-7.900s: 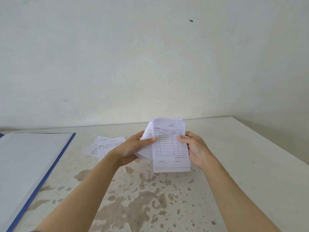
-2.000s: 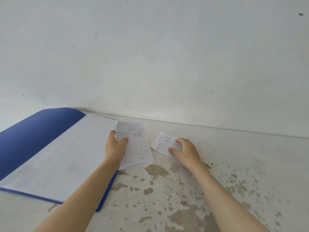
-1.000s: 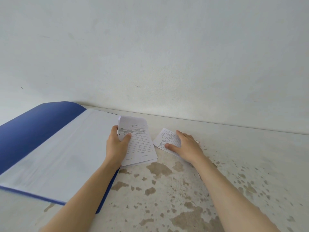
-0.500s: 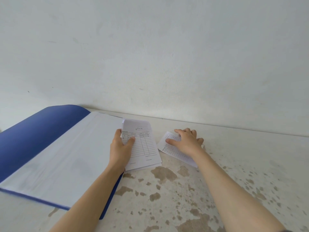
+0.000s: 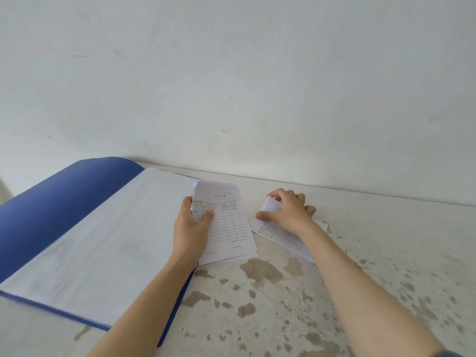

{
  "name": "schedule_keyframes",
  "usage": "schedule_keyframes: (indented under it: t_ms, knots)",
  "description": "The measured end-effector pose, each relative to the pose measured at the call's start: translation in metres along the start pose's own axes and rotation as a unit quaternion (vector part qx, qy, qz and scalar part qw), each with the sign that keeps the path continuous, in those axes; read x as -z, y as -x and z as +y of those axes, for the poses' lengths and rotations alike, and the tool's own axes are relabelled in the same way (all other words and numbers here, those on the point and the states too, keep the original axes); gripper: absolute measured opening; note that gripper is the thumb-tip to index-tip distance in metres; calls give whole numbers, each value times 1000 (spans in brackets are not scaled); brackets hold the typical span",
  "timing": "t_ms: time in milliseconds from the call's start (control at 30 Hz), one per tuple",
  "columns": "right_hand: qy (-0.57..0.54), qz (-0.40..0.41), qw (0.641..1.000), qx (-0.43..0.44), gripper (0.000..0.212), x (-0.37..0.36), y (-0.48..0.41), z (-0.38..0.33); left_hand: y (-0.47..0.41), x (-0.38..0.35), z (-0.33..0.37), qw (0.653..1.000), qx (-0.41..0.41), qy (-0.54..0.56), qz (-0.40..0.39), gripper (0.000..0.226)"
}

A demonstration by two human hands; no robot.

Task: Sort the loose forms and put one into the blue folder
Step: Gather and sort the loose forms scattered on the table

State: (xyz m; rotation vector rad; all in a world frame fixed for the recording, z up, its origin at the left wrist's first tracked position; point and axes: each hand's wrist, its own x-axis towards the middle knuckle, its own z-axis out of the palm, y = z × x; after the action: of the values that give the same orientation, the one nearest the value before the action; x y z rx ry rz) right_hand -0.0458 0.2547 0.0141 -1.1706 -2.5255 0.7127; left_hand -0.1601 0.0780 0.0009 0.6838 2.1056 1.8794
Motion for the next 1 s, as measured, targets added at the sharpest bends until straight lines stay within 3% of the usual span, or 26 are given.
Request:
schedule_keyframes:
  t_ms: [200, 400, 600, 833, 1000]
  knots:
    - [-123, 80, 989, -29, 19, 9, 4, 6, 1, 1, 3, 1000, 5, 2, -8, 9]
    - [-334, 170, 923, -81, 2, 48, 35, 33, 3, 2, 16, 999, 27, 22, -33, 10]
    - [-426, 228, 870, -100, 14, 84, 77, 43, 21, -8, 40, 996, 34, 63, -50, 9]
    - [-451, 232, 857, -92, 13, 96, 115, 39, 74, -40, 59, 983, 51, 125, -122, 18]
    - [-471, 237, 845, -89, 9, 92, 132, 34, 99, -57, 62, 982, 62, 112, -138, 22]
